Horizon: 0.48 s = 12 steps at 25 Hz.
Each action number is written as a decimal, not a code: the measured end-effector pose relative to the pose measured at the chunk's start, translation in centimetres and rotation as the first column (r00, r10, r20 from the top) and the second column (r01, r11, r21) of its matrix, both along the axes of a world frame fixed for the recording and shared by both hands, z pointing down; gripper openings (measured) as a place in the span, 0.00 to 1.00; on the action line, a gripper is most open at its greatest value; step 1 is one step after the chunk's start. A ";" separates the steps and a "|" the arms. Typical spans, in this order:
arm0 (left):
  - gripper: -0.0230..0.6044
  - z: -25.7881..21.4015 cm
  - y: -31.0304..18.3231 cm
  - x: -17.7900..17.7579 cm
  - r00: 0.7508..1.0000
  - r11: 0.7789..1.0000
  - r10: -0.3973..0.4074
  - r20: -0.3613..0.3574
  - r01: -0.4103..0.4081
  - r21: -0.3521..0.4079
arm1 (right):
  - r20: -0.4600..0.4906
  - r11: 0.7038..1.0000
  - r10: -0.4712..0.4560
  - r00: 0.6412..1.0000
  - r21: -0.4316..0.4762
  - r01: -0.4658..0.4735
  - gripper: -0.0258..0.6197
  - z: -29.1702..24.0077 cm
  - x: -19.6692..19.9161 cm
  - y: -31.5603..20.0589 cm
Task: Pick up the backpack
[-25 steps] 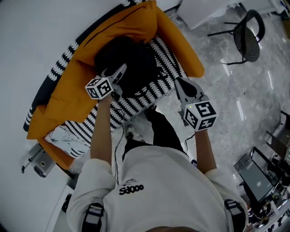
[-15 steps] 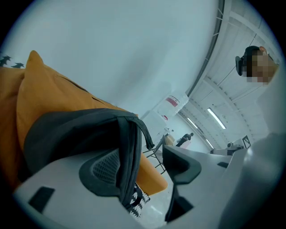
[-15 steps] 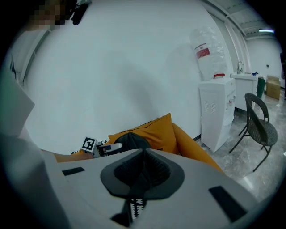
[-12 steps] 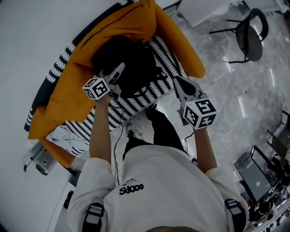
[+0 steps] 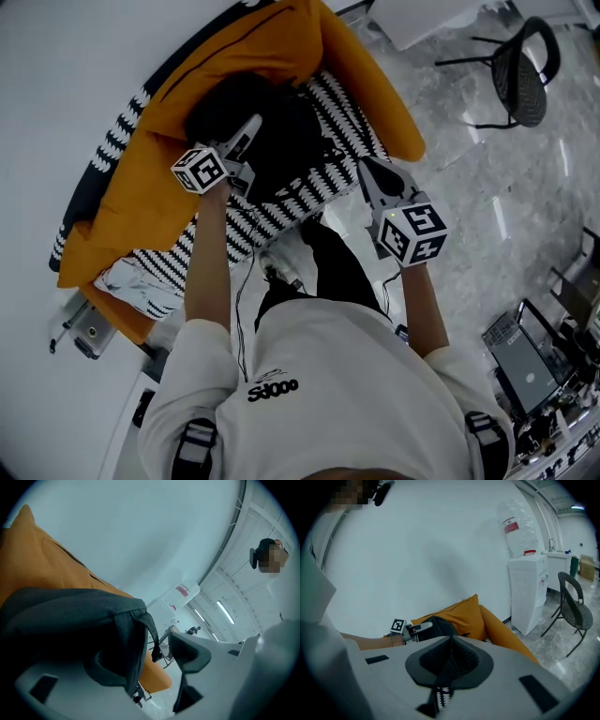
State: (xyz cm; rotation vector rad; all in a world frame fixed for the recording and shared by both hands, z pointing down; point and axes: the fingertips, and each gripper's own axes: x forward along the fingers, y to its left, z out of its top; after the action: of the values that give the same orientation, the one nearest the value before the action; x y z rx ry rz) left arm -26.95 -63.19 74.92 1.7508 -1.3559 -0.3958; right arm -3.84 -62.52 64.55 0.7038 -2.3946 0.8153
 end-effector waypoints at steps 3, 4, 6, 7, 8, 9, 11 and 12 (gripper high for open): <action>0.49 0.4 -0.3 -0.5 1.000 0.999 -0.030 0.002 0.030 -0.014 | -0.004 1.000 -0.003 1.000 -0.001 0.003 0.10 0.3 0.1 -0.1; 0.49 0.4 -0.5 -0.5 0.999 0.999 -0.043 0.004 0.043 -0.017 | -0.006 1.000 -0.003 1.000 -0.001 0.003 0.10 0.3 0.2 -0.2; 0.42 0.6 -1.0 -0.6 0.997 0.997 -0.068 0.022 0.068 -0.024 | -0.010 1.000 0.001 1.000 -0.004 -0.001 0.10 0.5 0.5 -0.5; 0.35 0.8 -1.3 -0.7 0.996 0.996 -0.078 0.044 0.080 -0.031 | -0.012 1.000 0.004 1.000 -0.005 -0.004 0.10 0.6 0.6 -0.6; 0.24 0.9 -1.5 -0.8 0.994 0.995 -0.087 0.070 0.090 -0.036 | -0.012 1.000 0.007 1.000 -0.006 -0.007 0.10 0.6 0.7 -0.6; 0.16 1.0 -1.6 -0.8 0.991 0.994 -0.097 0.088 0.100 -0.039 | -0.012 1.000 0.009 1.000 -0.006 -0.009 0.10 0.6 0.8 -0.6; 0.13 0.8 -1.7 -0.9 0.989 0.992 -0.116 0.096 0.120 -0.037 | -0.012 1.000 0.014 1.000 -0.004 -0.014 0.10 0.4 1.1 -0.5; 0.13 0.7 -1.7 -0.9 0.988 0.991 -0.123 0.097 0.127 -0.034 | -0.012 1.000 0.017 1.000 -0.004 -0.017 0.10 0.3 1.3 -0.4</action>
State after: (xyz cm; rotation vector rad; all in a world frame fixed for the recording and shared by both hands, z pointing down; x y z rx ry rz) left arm -27.86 -64.87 75.66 1.6750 -1.5359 -0.3560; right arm -2.50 -62.92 64.88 0.7264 -2.3786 0.8196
